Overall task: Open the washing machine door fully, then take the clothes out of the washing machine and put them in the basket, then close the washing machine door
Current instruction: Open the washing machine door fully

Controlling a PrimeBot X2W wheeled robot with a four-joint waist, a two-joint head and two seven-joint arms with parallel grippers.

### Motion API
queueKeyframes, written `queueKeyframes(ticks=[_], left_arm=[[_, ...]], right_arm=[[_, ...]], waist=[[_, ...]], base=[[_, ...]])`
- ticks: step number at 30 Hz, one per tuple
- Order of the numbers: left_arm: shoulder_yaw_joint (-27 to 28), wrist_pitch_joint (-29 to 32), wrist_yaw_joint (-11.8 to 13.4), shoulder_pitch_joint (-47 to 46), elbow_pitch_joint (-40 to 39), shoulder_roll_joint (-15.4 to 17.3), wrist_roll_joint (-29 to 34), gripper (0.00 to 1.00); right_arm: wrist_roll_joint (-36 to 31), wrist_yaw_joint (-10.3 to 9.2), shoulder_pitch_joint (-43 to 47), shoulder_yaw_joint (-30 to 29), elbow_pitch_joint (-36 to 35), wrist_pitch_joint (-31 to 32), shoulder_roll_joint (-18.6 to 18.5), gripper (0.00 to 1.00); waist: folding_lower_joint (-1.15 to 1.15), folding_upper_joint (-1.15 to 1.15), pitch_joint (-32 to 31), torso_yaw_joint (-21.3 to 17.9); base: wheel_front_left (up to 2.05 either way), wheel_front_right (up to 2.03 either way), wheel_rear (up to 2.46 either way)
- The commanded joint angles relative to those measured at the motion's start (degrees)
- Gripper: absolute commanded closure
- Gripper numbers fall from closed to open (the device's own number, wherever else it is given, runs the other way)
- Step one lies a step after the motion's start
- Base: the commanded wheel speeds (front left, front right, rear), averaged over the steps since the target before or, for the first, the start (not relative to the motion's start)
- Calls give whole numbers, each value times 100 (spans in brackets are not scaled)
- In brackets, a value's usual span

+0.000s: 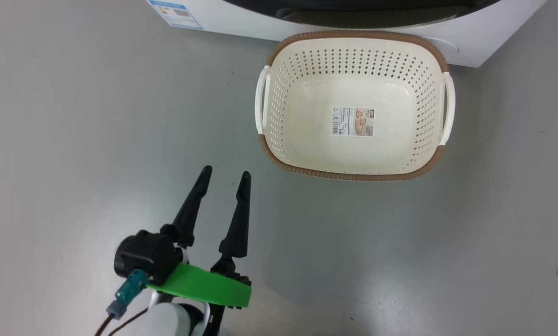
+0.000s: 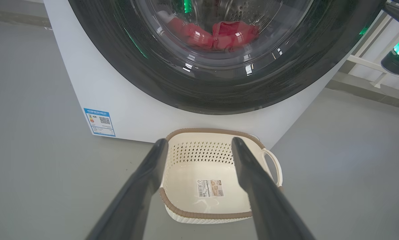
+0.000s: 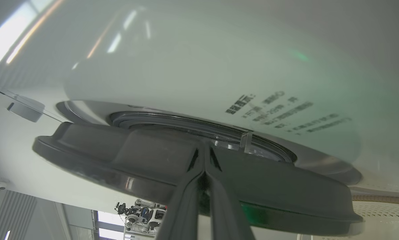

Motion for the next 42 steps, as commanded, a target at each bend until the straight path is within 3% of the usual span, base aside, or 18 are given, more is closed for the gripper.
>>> queueKeyframes(ticks=[1,16,42], left_arm=[[142,-51,70,-36,-159,77,-35,0],[37,-51,139,-101,-219,77,-154,0],[157,-51,-2,78,-40,77,-15,0]], right_arm=[[-52,2,-85,-14,-88,37,10,100],[-419,2,-209,4,91,372,116,100],[-685,2,940,64,-487,939,618,100]], waist=[[0,0,17,25],[0,0,10,81],[0,0,-635,-181]], base=[[0,0,0],[0,0,0],[0,0,0]])
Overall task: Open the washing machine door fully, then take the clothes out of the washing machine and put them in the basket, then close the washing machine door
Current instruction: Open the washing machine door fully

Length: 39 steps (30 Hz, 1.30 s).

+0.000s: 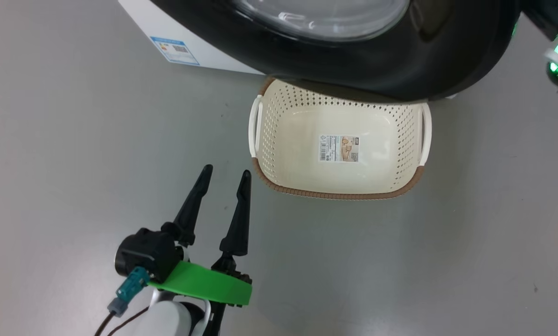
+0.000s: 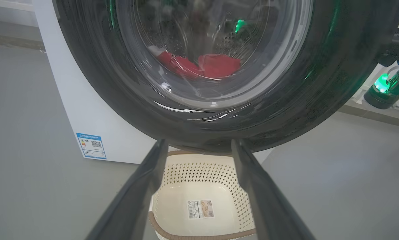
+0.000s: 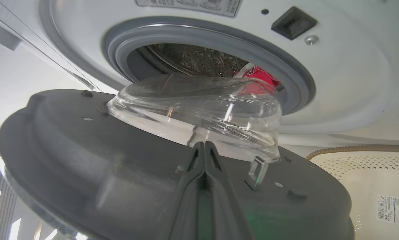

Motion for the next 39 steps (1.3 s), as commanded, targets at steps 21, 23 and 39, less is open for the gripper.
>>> queueKeyframes(ticks=[21,23,39], left_arm=[[293,-46,-89,313,-93,84,123,0],[293,-46,-89,314,-95,84,124,0],[388,-46,-143,372,-70,84,149,0]], right_arm=[[-11,45,938,62,-795,597,457,100],[-19,45,963,46,-821,634,474,100],[-416,45,1172,-190,-864,278,579,0]], waist=[[0,0,-316,-170],[0,0,-318,-173],[0,0,-435,-229]], base=[[0,0,0],[0,0,0],[0,0,0]])
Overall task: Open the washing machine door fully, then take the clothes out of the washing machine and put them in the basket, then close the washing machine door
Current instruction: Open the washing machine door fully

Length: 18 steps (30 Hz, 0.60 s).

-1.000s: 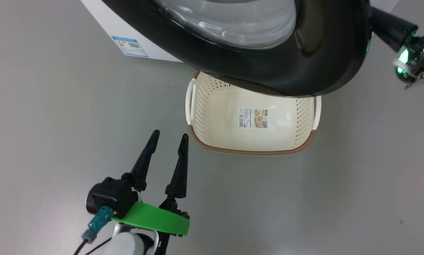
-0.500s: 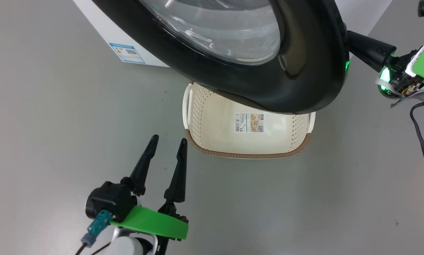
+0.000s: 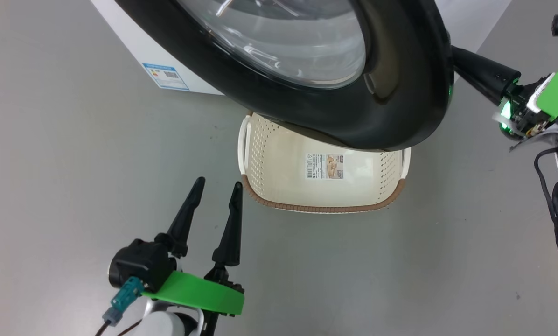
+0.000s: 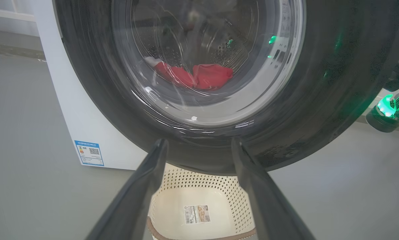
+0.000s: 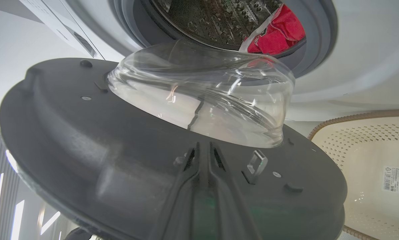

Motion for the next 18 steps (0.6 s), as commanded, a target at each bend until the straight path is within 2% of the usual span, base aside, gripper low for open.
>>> queueKeyframes(ticks=[1,18], left_arm=[[217,-46,-84,121,-101,79,81,0],[515,-46,-190,228,7,79,213,0]], right_arm=[[-55,45,171,-17,-148,-82,40,0],[-250,45,829,-237,-82,-610,80,0]], waist=[[0,0,-32,-30],[0,0,-254,-334]], base=[[0,0,0],[0,0,0]])
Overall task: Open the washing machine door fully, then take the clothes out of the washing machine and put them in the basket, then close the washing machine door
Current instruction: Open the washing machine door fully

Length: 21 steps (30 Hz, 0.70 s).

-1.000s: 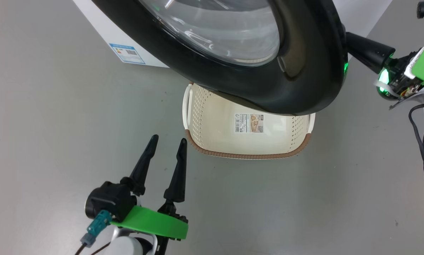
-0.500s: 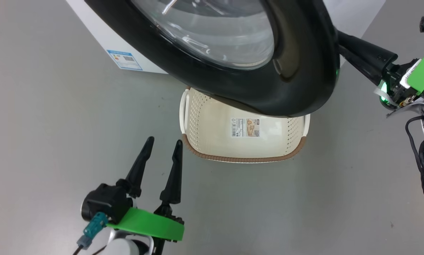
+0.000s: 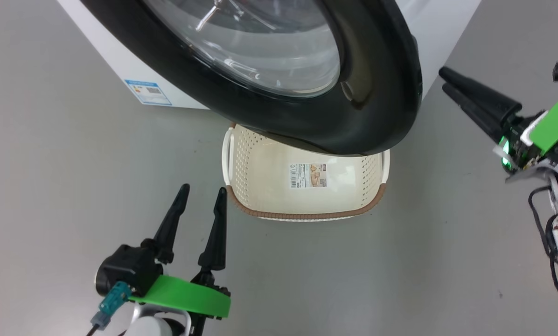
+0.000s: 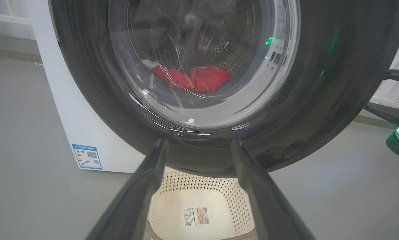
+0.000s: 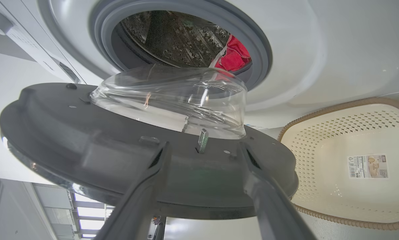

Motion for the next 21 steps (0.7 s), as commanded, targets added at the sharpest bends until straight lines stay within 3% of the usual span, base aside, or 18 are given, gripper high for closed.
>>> queueKeyframes(ticks=[1,21], left_arm=[[217,-46,-48,102,-104,77,90,0],[571,-46,-131,348,-99,77,218,0]], right_arm=[[-53,45,160,-4,-149,-57,8,0],[-180,45,1404,4,-248,-714,188,0]], waist=[[0,0,-57,-57],[0,0,-258,-466]], base=[[0,0,0],[0,0,0]])
